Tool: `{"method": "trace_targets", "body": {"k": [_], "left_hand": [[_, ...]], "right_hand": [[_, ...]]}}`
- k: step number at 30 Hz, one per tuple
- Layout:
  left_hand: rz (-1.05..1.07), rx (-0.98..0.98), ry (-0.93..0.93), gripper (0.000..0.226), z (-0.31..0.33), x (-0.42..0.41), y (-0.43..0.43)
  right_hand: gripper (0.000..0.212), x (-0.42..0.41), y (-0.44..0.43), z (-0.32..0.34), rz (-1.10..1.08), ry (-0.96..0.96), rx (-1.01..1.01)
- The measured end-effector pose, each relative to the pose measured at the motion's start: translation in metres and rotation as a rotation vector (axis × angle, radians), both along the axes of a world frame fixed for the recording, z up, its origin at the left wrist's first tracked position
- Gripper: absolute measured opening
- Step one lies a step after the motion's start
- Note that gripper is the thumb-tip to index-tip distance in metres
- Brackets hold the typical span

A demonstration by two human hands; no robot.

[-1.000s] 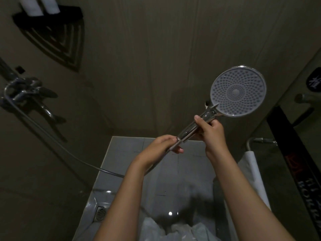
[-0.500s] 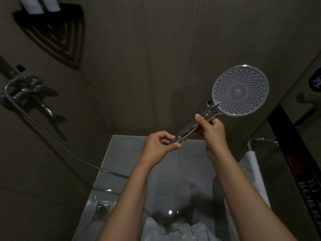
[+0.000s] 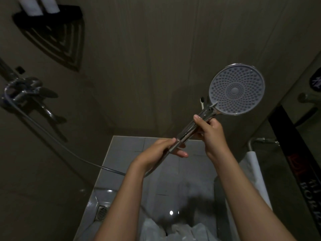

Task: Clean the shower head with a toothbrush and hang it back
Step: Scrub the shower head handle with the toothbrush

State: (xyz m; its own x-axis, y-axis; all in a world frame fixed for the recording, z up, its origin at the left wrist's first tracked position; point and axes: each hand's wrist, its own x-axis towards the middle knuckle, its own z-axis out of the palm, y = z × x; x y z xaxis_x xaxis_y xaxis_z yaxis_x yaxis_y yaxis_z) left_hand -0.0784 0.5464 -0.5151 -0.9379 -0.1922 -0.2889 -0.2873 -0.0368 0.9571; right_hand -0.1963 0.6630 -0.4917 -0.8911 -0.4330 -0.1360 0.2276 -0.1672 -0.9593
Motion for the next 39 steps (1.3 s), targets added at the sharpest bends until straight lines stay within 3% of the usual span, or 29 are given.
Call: {"method": "trace_targets", "body": {"k": [6,10,14,21,23,25,29,35,39], "left_hand": [[0.004,-0.039,0.079,0.028,-0.001,0.003,-0.004],[0.145,-0.116,0.154,0.003,-0.004,-0.004,0.001],[0.291,-0.208,0.184,0.014,-0.008,-0.009,0.006],[0.411,-0.637,0.203,0.023,-0.010,-0.011,0.010],[0.327,-0.580,0.155,0.020,-0.010,-0.013,0.005],[0.179,-0.311,0.126,0.003,-0.006,-0.014,0.001],[-0.012,-0.037,0.002,0.031,-0.005,-0.005,-0.004],[-0.116,-0.106,-0.011,0.039,-0.001,0.004,-0.009],[-0.052,-0.134,0.067,0.039,-0.002,0.004,-0.010]], "right_hand": [[0.007,0.002,-0.002,0.003,-0.003,-0.006,-0.026],[0.006,-0.001,-0.004,0.002,-0.049,0.012,-0.001],[0.006,-0.003,-0.006,0.000,-0.087,0.008,0.006],[0.012,-0.002,-0.008,-0.005,-0.150,-0.017,0.059],[0.011,-0.003,-0.007,-0.005,-0.140,-0.012,0.061],[0.007,-0.003,-0.005,-0.004,-0.115,0.007,0.069],[0.010,-0.002,-0.002,-0.001,-0.050,0.020,0.065],[0.009,-0.001,0.001,0.002,0.044,0.019,0.057],[0.008,-0.001,-0.002,0.003,-0.003,-0.011,0.040]]}}
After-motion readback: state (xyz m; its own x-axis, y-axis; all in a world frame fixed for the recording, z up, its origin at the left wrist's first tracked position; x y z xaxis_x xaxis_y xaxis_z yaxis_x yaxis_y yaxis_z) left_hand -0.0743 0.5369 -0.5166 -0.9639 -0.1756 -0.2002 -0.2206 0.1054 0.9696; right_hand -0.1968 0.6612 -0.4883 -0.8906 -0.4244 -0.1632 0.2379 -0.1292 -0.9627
